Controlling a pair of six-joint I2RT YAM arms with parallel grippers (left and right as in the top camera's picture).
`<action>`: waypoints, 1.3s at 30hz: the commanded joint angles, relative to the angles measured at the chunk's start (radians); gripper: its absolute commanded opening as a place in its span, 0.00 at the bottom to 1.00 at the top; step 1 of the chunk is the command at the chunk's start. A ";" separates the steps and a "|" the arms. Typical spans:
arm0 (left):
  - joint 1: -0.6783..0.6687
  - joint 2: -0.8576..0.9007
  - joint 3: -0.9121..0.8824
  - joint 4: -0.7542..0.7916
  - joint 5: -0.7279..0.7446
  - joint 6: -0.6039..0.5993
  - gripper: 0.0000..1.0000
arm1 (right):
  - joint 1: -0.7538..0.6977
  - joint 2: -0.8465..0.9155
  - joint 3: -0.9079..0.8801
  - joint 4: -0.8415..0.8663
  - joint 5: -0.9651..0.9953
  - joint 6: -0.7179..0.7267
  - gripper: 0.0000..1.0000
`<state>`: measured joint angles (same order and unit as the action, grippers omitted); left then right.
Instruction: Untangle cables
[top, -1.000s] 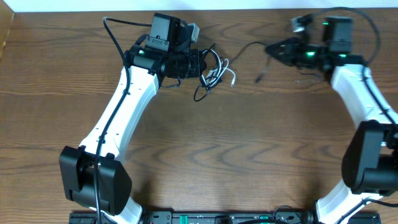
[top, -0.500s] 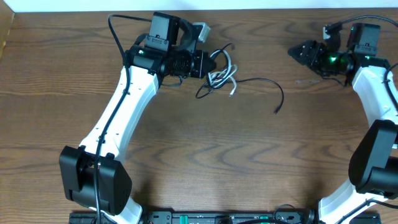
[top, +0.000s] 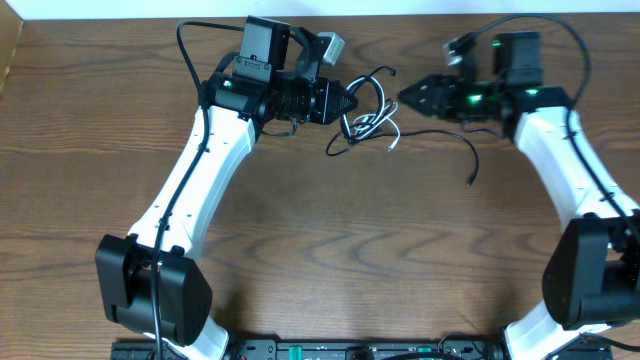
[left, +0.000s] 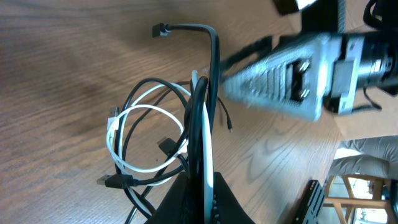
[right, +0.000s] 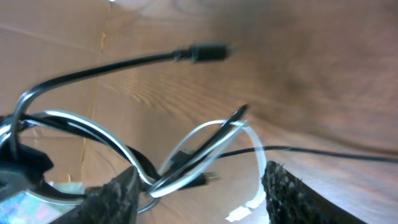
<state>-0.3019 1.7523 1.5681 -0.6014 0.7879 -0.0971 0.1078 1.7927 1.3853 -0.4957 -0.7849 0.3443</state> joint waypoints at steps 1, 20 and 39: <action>0.003 -0.018 0.017 0.006 0.031 -0.013 0.08 | 0.061 0.002 0.008 -0.008 0.108 0.100 0.54; 0.003 -0.018 0.017 -0.003 -0.014 -0.013 0.07 | 0.141 0.008 0.008 -0.084 0.301 0.238 0.28; 0.003 -0.018 0.017 -0.006 -0.014 -0.013 0.08 | 0.211 0.042 0.008 -0.103 0.296 0.246 0.25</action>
<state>-0.3019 1.7523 1.5681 -0.6094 0.7712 -0.1078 0.3027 1.8252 1.3853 -0.5980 -0.4923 0.5777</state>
